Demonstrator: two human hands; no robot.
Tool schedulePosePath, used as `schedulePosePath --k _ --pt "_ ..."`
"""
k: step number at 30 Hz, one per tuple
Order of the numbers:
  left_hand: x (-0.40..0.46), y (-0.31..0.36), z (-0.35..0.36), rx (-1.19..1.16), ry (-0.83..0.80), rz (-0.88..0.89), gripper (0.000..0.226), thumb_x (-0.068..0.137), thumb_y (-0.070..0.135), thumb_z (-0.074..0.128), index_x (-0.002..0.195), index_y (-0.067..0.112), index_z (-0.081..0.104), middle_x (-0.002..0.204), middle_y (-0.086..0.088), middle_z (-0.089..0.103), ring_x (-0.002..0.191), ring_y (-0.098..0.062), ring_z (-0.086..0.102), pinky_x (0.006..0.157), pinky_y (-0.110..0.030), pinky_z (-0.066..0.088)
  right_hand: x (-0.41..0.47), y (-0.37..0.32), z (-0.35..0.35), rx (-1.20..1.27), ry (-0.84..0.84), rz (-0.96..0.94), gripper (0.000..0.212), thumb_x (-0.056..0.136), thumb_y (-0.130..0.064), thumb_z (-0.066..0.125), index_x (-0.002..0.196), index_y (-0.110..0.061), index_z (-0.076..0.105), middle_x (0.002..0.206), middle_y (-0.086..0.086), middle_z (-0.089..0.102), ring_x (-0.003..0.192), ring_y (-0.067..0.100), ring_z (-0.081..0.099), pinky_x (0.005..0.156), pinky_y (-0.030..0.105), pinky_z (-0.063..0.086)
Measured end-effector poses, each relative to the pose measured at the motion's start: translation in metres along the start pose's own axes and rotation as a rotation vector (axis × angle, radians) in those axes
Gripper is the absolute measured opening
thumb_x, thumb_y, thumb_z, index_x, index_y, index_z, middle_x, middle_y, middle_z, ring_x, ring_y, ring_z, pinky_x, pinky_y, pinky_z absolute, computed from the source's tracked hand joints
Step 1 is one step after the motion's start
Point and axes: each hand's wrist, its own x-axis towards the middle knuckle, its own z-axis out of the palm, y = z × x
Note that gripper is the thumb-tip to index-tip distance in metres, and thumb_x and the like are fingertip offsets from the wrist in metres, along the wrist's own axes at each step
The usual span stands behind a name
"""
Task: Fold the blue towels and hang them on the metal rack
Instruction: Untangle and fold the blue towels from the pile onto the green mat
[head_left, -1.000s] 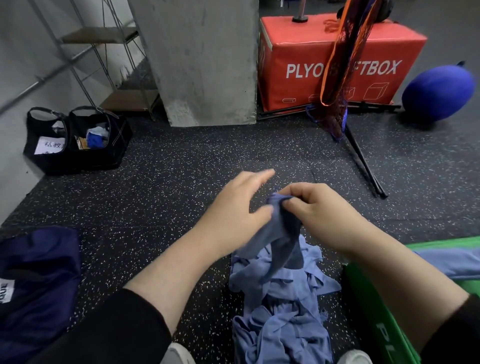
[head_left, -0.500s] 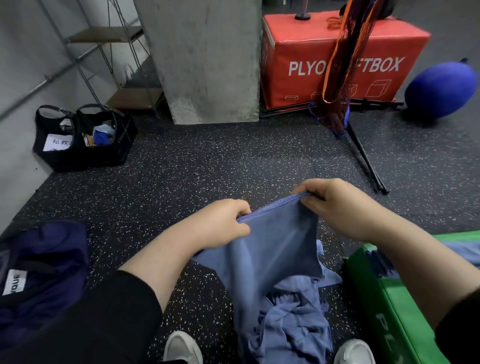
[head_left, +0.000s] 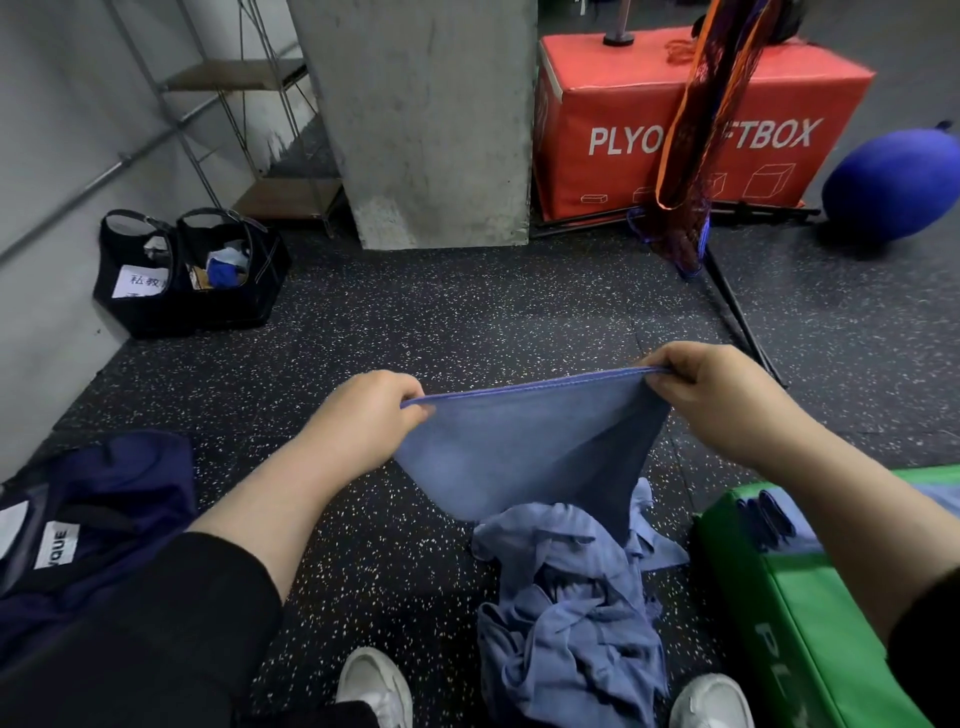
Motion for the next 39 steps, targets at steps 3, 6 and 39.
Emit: schedulePosePath --k 3,6,39 --pt "0.001 -0.006 -0.005 0.003 0.111 -0.004 0.021 0.102 0.032 0.056 0.084 0.022 0.062 0.082 0.004 0.06 0.08 -0.022 0.057 0.064 -0.036 0.036 0.002 0.004 -0.003 -0.03 0.018 0.029 0.015 0.097 -0.017 0.062 0.085 -0.023 0.067 0.056 -0.012 0.059 0.046 0.003 0.046 0.048 0.025 0.033" --pt "0.0 -0.007 -0.011 -0.097 0.212 -0.021 0.023 0.103 0.029 0.054 0.083 0.019 0.058 0.077 0.0 0.06 0.076 -0.025 0.056 0.062 -0.038 0.036 0.001 0.004 -0.007 -0.006 0.078 0.028 0.012 0.097 -0.019 0.062 0.086 -0.021 0.067 0.063 -0.006 0.061 0.05 0.01 0.046 0.05 0.027 0.033" --pt "0.003 0.077 0.006 -0.677 0.02 0.401 0.01 0.096 0.017 0.069 0.089 0.018 0.076 0.067 0.016 0.066 0.063 0.006 0.053 0.065 -0.015 0.041 -0.003 -0.042 0.028 0.116 -0.262 -0.221 0.06 0.084 -0.04 0.078 0.138 -0.034 0.054 0.133 -0.021 0.061 0.124 -0.006 0.054 0.107 0.031 0.046"
